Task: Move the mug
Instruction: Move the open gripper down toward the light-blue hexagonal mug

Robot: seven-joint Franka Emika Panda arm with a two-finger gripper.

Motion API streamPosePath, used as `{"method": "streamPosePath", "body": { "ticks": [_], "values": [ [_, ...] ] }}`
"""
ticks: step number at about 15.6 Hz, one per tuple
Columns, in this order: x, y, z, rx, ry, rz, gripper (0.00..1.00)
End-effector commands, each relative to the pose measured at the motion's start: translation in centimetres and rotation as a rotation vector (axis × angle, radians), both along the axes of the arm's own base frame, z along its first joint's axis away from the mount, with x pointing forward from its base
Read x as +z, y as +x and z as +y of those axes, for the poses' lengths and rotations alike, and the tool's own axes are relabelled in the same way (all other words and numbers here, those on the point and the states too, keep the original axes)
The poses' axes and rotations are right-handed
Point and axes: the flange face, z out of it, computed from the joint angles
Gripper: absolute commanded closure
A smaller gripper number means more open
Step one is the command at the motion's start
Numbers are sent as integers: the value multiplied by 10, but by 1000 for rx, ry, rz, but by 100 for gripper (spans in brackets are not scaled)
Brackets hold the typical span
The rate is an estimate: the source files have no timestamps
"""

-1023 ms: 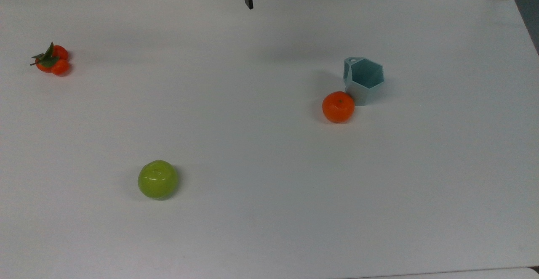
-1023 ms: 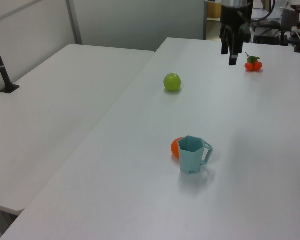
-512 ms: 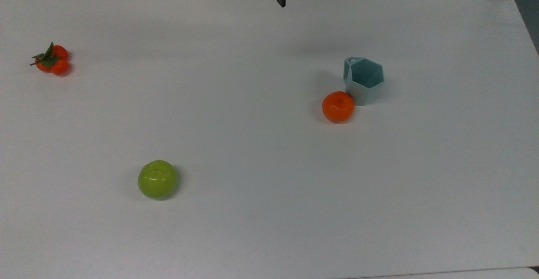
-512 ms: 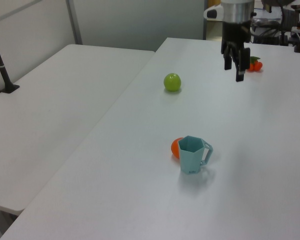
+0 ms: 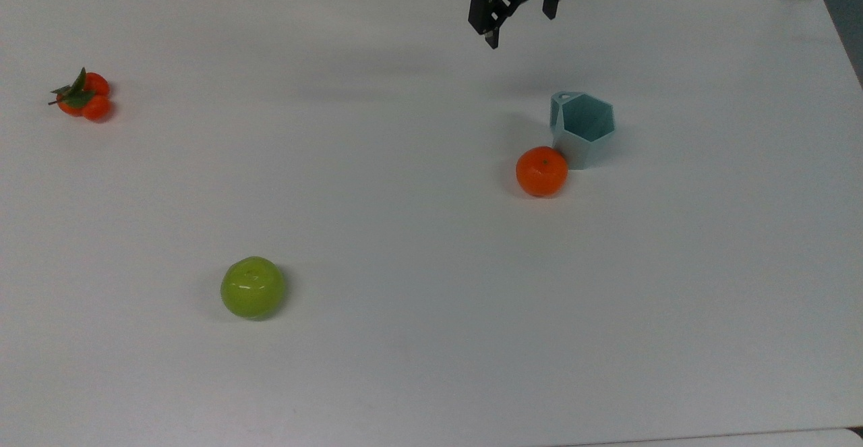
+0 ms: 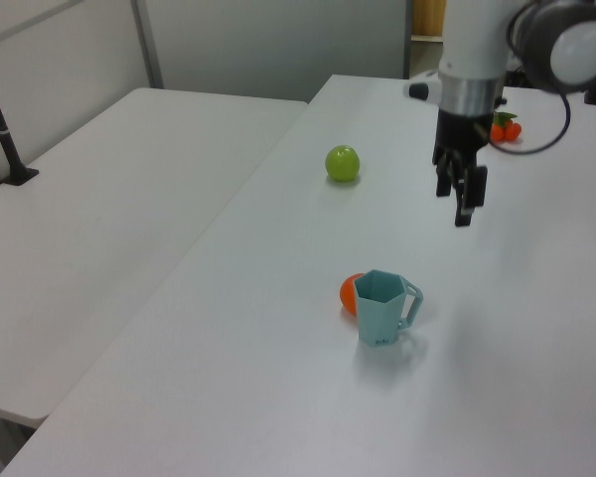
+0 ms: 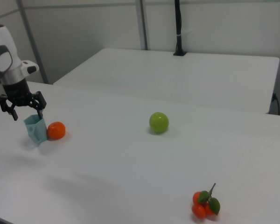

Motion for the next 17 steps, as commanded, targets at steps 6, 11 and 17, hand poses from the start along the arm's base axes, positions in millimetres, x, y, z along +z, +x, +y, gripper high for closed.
{"method": "streamPosePath", "body": {
  "ticks": [6,11,17],
  "values": [
    [-59,-7,45,-49,82,-58,0],
    [-74,-4,54,-35,90,-55,0],
    [-108,7,59,-69,55,-80,0]
  ]
}}
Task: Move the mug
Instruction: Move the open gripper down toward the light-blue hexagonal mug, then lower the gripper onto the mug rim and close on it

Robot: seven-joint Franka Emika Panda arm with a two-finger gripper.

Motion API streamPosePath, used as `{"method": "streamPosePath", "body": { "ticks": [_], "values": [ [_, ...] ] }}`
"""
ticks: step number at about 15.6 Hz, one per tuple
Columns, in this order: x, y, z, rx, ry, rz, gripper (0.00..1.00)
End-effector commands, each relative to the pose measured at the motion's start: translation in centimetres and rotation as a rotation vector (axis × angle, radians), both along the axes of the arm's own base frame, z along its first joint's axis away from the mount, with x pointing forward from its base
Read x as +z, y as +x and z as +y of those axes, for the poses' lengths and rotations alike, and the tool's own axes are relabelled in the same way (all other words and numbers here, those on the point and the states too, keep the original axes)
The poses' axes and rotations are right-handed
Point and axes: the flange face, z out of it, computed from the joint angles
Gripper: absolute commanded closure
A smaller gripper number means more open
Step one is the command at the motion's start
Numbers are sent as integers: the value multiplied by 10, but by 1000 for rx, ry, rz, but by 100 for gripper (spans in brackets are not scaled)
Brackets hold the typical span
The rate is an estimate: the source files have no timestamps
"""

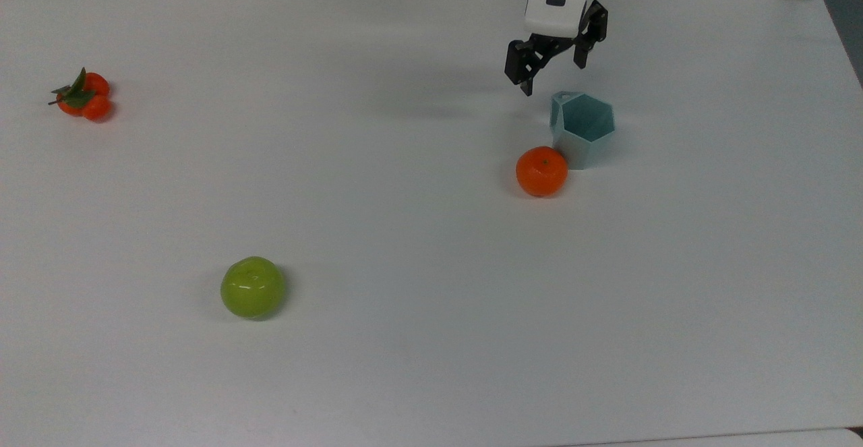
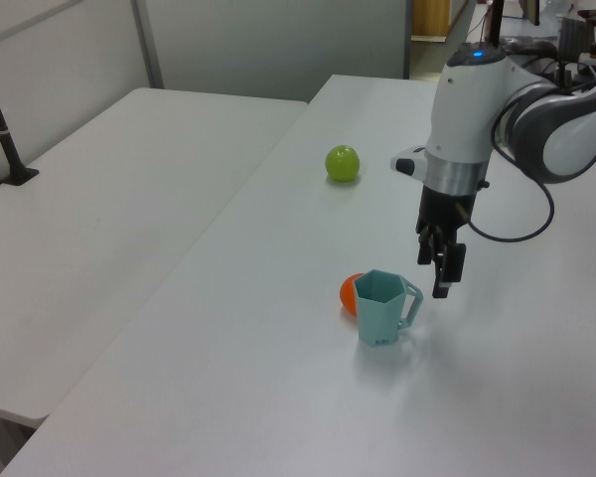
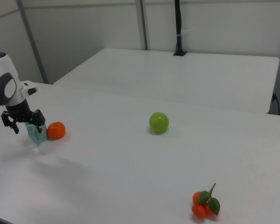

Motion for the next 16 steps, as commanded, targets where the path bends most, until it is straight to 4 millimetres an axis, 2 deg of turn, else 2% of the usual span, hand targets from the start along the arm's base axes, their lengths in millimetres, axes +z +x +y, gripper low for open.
{"method": "streamPosePath", "body": {
  "ticks": [1,2,4,7,8,10,16],
  "values": [
    [-21,5,8,-34,-20,-37,0],
    [-27,5,12,-24,-30,-34,1],
    [-35,6,12,-21,-35,-31,11],
    [-37,7,15,-19,-30,-29,40],
    [-37,7,15,-20,-30,-29,46],
    [-36,9,16,-21,-25,-32,51],
    [-39,15,19,-17,-6,-49,52]
  ]
}}
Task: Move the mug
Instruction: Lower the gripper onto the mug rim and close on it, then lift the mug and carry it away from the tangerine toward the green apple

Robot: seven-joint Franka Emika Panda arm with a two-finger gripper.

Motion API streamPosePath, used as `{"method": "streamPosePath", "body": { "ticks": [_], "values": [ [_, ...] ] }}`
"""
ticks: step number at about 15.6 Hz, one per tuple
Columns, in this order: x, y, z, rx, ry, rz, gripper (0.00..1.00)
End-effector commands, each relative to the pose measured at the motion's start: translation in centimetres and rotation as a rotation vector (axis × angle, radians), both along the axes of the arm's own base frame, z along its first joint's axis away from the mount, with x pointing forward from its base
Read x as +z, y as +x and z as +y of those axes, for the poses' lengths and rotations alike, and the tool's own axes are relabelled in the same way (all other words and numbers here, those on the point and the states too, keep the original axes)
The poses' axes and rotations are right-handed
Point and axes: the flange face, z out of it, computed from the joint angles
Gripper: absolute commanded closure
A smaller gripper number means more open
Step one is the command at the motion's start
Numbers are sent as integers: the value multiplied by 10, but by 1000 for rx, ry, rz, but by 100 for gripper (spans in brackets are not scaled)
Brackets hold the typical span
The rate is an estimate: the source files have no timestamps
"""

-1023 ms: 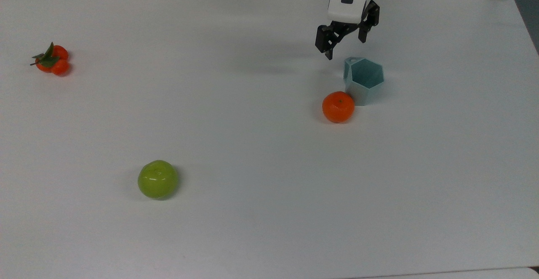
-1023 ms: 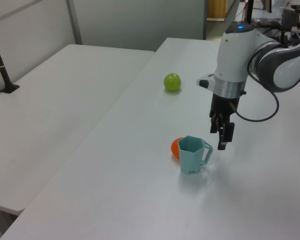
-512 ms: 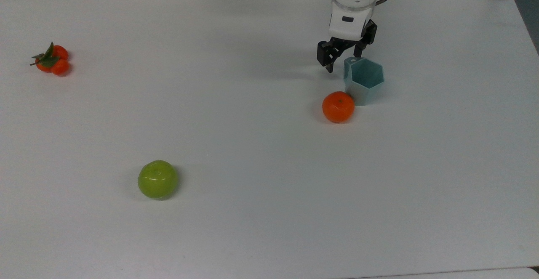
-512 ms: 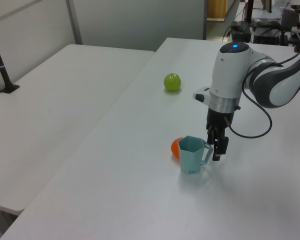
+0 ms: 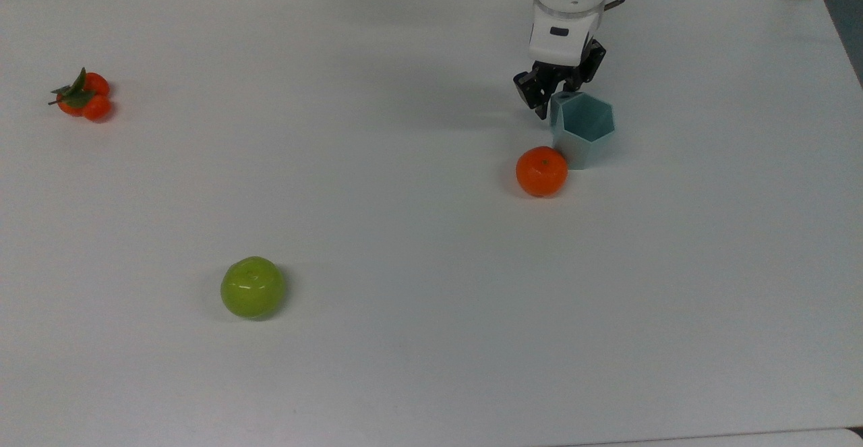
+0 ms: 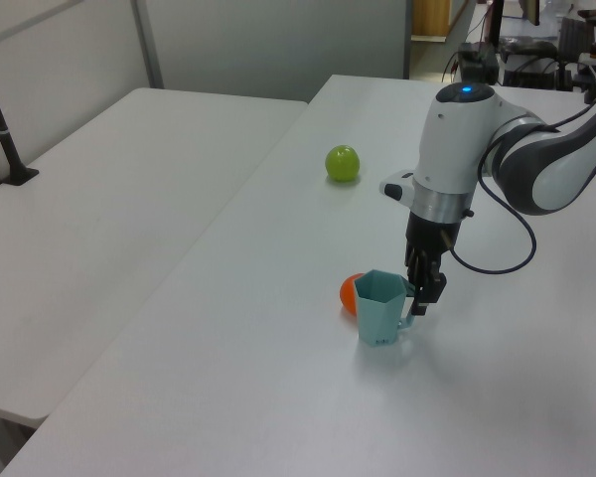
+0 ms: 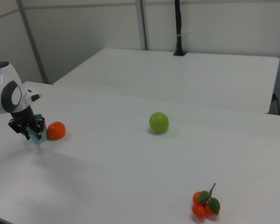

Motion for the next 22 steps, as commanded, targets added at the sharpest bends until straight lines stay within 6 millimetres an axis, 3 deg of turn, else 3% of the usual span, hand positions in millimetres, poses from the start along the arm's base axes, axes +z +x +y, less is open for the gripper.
{"method": "streamPosePath", "body": {
  "ticks": [1,4,8,14,22],
  "values": [
    [-3,4,6,-4,2,-20,54],
    [-3,3,8,0,1,-20,66],
    [-2,3,8,0,2,-22,100],
    [2,0,10,6,-1,-23,100],
    [53,-8,15,-48,28,-94,100]
  ]
}}
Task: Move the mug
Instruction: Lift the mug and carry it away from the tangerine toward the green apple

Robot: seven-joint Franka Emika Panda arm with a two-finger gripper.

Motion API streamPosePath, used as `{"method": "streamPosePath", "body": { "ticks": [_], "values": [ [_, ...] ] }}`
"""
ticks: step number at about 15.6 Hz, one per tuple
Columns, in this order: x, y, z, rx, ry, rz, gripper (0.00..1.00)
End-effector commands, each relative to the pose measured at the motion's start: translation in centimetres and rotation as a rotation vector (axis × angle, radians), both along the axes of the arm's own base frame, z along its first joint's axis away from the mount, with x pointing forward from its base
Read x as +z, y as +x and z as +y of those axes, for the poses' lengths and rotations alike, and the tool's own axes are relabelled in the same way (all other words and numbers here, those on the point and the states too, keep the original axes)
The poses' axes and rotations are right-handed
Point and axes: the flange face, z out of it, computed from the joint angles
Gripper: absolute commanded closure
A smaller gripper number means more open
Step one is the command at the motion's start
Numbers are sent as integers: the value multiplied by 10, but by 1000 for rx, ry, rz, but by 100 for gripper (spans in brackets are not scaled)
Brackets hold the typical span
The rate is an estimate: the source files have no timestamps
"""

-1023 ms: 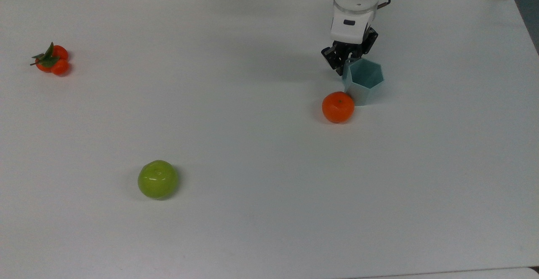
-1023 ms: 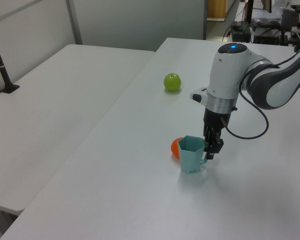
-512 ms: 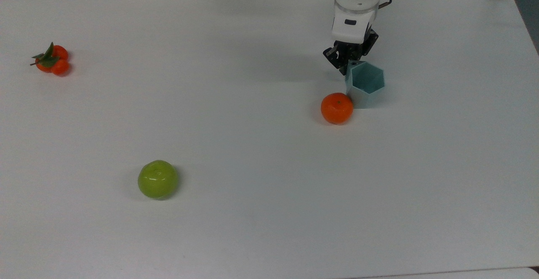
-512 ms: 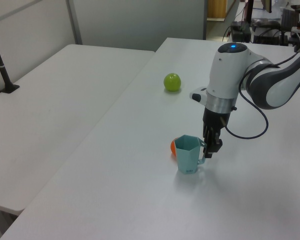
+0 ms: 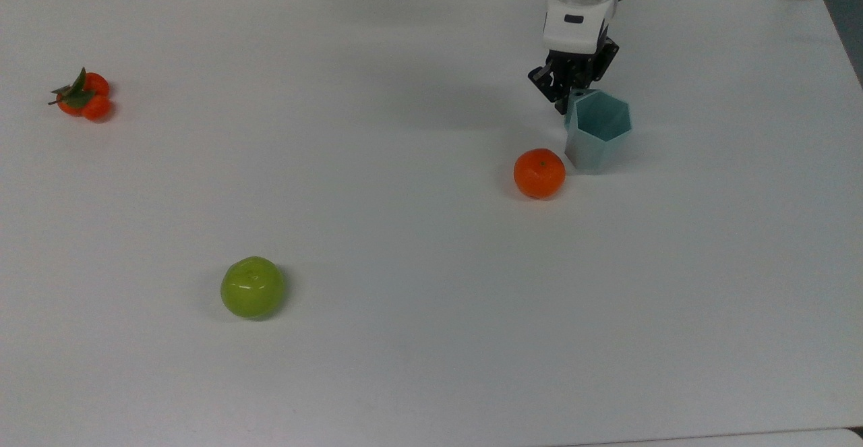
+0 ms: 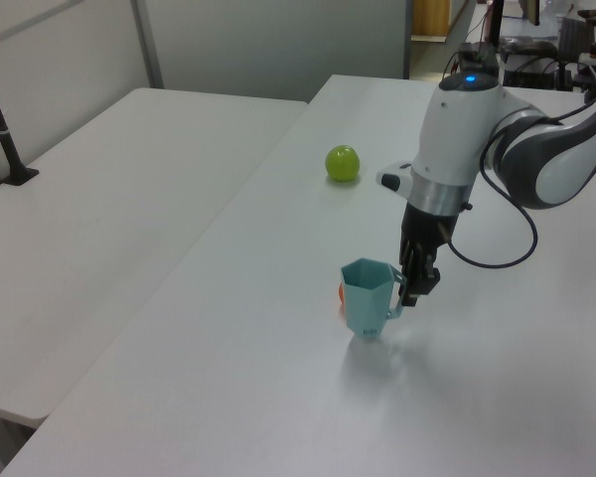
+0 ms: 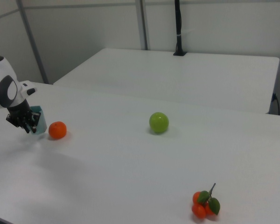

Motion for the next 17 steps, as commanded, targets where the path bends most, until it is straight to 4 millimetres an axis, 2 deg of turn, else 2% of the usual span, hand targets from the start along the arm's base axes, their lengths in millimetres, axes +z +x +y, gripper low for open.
{"method": "streamPosePath", "body": {
  "ticks": [1,4,8,13,17],
  "values": [
    [44,-12,3,-62,10,-70,100],
    [77,-11,-3,-128,-11,-51,100],
    [117,-15,-24,-197,-8,-53,100],
    [148,2,-81,-297,-27,-26,100],
    [165,19,-146,-296,-9,-7,100]
  ]
}}
